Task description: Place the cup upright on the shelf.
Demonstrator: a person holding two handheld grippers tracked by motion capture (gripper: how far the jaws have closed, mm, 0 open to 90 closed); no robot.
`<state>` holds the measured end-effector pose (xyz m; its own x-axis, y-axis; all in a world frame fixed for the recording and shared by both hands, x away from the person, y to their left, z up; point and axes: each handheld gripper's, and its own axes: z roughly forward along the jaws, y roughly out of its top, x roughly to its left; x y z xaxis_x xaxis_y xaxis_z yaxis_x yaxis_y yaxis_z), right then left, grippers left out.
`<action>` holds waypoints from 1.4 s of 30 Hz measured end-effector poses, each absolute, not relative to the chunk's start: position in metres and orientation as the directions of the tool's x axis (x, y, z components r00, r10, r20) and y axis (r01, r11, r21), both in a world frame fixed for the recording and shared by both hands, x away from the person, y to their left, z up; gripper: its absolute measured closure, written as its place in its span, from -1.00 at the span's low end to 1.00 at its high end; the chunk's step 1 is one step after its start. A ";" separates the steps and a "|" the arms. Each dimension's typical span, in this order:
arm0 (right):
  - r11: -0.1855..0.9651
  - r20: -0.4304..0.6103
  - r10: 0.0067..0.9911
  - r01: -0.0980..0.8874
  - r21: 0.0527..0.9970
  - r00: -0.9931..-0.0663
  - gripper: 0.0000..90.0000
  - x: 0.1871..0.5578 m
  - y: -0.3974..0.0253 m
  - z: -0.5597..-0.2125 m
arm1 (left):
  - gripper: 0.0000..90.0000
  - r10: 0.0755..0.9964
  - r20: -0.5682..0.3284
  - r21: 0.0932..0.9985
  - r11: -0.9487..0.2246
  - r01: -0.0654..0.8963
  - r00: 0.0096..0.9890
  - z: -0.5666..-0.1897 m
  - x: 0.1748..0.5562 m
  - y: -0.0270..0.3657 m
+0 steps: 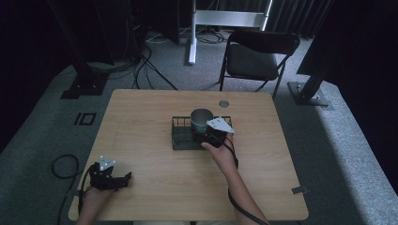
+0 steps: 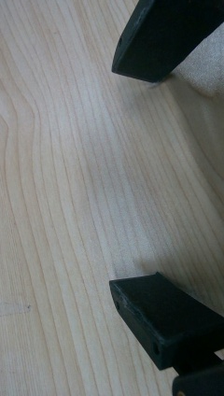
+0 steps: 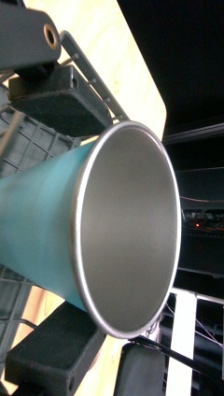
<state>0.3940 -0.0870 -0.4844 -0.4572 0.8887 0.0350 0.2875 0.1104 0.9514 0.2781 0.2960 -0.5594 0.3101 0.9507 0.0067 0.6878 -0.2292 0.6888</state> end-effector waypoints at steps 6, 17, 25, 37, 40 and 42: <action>0.126 0.023 0.882 0.283 0.951 -0.470 -0.75 0.388 -0.093 -0.483 | -0.97 0.951 0.007 0.689 -0.229 0.688 0.310 -0.559 0.278 0.296; 0.149 0.002 0.878 0.276 0.950 -0.479 -0.75 0.377 -0.103 -0.486 | -0.97 0.951 0.007 0.688 -0.230 0.688 0.310 -0.559 0.278 0.296; 0.175 -0.029 0.876 0.260 0.950 -0.482 -0.75 0.365 -0.118 -0.490 | -0.97 0.951 0.007 0.688 -0.230 0.688 0.310 -0.559 0.278 0.296; 0.185 -0.045 0.869 0.239 0.953 -0.493 -0.75 0.347 -0.137 -0.488 | -0.97 0.951 0.006 0.689 -0.228 0.688 0.310 -0.559 0.278 0.296; 0.190 -0.049 0.866 0.238 0.952 -0.497 -0.75 0.342 -0.141 -0.489 | -0.97 0.951 0.007 0.688 -0.230 0.688 0.311 -0.559 0.278 0.296; 0.188 -0.049 0.866 0.235 0.954 -0.497 -0.75 0.338 -0.144 -0.489 | -0.97 0.951 0.007 0.688 -0.230 0.688 0.311 -0.559 0.278 0.296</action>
<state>0.3380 -0.1436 -0.4893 -0.4969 0.8665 -0.0487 0.2350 0.1883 0.9536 0.2781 0.2960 -0.5594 0.3106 0.9505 0.0070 0.6881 -0.2299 0.6883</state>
